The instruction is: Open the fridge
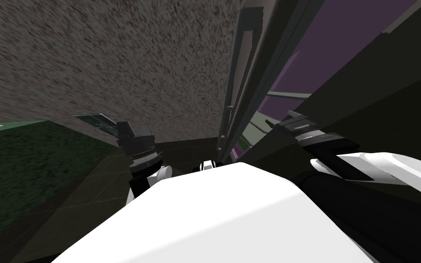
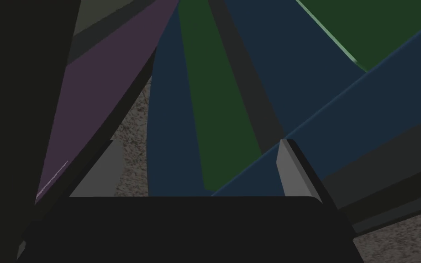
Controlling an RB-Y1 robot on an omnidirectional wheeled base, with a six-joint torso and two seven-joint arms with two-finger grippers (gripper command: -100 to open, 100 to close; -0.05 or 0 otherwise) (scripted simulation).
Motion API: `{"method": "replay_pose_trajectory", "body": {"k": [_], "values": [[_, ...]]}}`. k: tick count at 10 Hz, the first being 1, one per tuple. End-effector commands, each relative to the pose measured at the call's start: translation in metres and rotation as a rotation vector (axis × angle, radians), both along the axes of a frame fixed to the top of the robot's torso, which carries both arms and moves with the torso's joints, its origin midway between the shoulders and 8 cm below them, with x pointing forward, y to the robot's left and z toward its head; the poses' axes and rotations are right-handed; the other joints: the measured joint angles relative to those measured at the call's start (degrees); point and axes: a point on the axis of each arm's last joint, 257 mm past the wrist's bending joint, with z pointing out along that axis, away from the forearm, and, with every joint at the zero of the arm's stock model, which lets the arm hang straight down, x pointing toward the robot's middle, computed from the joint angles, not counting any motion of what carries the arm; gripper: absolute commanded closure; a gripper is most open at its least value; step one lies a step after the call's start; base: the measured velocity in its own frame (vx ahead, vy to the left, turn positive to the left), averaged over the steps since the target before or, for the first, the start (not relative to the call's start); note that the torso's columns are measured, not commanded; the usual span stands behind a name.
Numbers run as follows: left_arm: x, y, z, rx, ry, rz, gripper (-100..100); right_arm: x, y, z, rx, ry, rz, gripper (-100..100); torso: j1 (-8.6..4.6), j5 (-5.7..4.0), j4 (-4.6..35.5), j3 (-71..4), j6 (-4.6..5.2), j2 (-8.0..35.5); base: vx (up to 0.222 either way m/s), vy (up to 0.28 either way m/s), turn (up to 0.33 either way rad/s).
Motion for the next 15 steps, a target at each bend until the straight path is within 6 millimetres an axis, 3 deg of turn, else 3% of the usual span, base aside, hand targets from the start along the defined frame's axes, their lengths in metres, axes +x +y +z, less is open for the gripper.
{"method": "replay_pose_trajectory", "body": {"k": [1,8,9,10,13,15], "values": [[0.000,0.000,0.000,0.000,0.000,0.000,0,0.000,-0.004,0.010,-0.065,0.009,-0.018,-100,-0.12,-0.06,0.04,0.08,0.04,0.10,0.069,0.134,-0.064],[0.000,0.000,0.000,0.000,0.000,0.000,0,0.001,-0.002,0.030,-0.135,0.016,-0.027,-100,-0.19,-0.09,0.05,0.10,0.03,0.13,0.043,0.081,-0.037],[0.000,0.000,0.000,0.000,0.000,0.000,0,0.001,-0.006,0.023,-0.131,0.016,-0.031,100,-0.17,-0.07,0.04,0.10,0.01,0.13,-0.022,-0.023,0.090],[0.000,0.000,0.000,0.000,0.000,0.000,0,0.001,-0.003,0.027,-0.131,0.015,-0.030,100,-0.29,-0.11,0.06,0.14,0.00,0.20,-0.013,-0.017,0.028],[0.000,0.000,0.000,0.000,0.000,0.000,0,-0.005,-0.020,0.028,-0.131,0.020,-0.080,100,0.48,0.13,-0.06,-0.11,0.03,-0.21,0.089,0.175,-0.035],[0.000,0.000,0.000,0.000,0.000,0.000,0,-0.011,-0.037,0.029,-0.131,0.024,-0.130,100,0.08,0.02,0.01,0.03,0.03,0.06,0.090,0.269,-0.032]]}}
